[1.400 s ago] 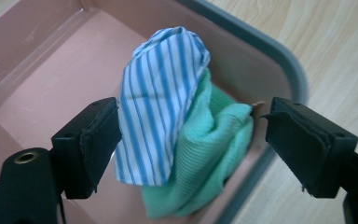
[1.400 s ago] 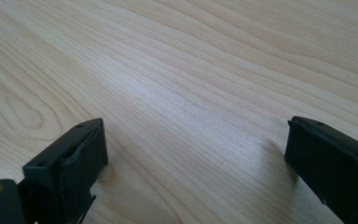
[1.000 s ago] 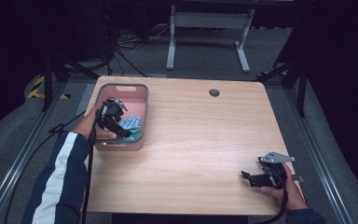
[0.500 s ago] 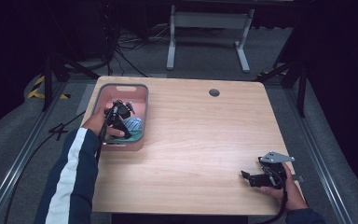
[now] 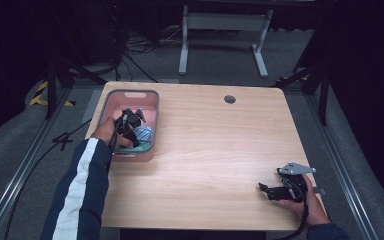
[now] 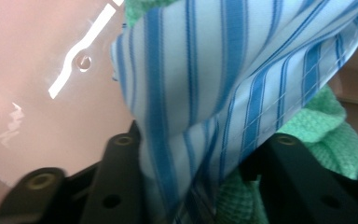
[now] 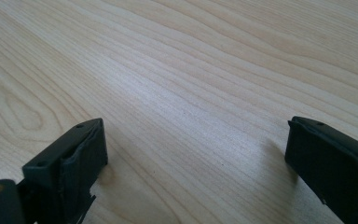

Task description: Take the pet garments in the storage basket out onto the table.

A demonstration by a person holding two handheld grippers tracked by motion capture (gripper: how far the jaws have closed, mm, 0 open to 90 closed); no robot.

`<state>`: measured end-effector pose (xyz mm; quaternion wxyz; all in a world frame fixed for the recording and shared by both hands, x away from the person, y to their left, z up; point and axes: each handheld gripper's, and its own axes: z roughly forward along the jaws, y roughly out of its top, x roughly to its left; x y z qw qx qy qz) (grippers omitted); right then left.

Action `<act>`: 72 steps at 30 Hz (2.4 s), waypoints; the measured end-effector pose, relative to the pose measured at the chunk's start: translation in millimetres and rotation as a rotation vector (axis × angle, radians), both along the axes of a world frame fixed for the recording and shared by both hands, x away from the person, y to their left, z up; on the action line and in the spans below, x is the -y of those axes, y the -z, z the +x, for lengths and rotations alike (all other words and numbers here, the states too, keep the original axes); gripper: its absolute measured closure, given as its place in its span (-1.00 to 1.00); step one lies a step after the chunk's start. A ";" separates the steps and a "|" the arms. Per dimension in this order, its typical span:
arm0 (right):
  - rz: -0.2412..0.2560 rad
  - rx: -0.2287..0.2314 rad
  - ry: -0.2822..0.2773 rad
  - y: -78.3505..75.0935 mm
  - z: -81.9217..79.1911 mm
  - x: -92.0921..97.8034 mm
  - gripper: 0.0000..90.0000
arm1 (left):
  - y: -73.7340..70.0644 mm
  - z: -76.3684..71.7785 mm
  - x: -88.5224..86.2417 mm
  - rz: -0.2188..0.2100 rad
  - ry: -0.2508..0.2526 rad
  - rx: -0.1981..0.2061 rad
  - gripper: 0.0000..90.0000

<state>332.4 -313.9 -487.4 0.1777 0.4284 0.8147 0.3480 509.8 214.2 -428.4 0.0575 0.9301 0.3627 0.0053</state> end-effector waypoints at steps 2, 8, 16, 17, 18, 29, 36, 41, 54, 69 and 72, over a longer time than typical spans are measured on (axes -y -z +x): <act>0.000 0.000 0.000 0.0 0.0 0.0 -0.87 | -2.2 -0.3 -0.4 0.012 -0.004 0.009 0.51; -0.001 0.000 -0.001 0.0 0.0 0.1 -0.87 | -16.7 -4.0 -5.5 -0.012 -0.030 0.094 0.60; -0.002 0.000 -0.001 0.0 0.1 0.1 -0.87 | -44.6 -19.7 -27.2 -0.151 -0.092 0.232 0.62; -0.003 0.000 -0.002 0.0 0.1 0.1 -0.87 | -48.1 -22.6 -28.4 -0.162 -0.091 0.250 0.62; -0.003 0.000 -0.002 0.0 0.1 0.1 -0.87 | -52.0 -25.5 -29.7 -0.180 -0.091 0.267 0.62; 0.000 0.000 0.001 0.0 -0.1 0.0 -0.87 | -84.6 -57.2 -35.9 -0.320 -0.089 0.423 0.63; 0.001 0.000 0.001 0.0 -0.1 -0.1 -0.87 | -96.7 -67.2 -39.6 -0.373 -0.095 0.488 0.63; -0.003 0.001 -0.001 0.0 0.0 0.1 -0.87 | -103.9 -69.1 -39.4 -0.433 -0.104 0.504 0.63; -0.003 0.001 -0.002 0.1 0.0 0.4 -0.87 | -122.0 -77.5 -24.5 -0.509 -0.067 0.555 0.64; -0.003 0.001 -0.002 0.1 0.0 0.4 -0.87 | -139.3 -80.9 12.9 -0.545 0.038 0.568 0.64; -0.003 0.001 -0.002 0.1 0.0 0.4 -0.87 | -140.1 -81.9 21.7 -0.542 0.059 0.564 0.64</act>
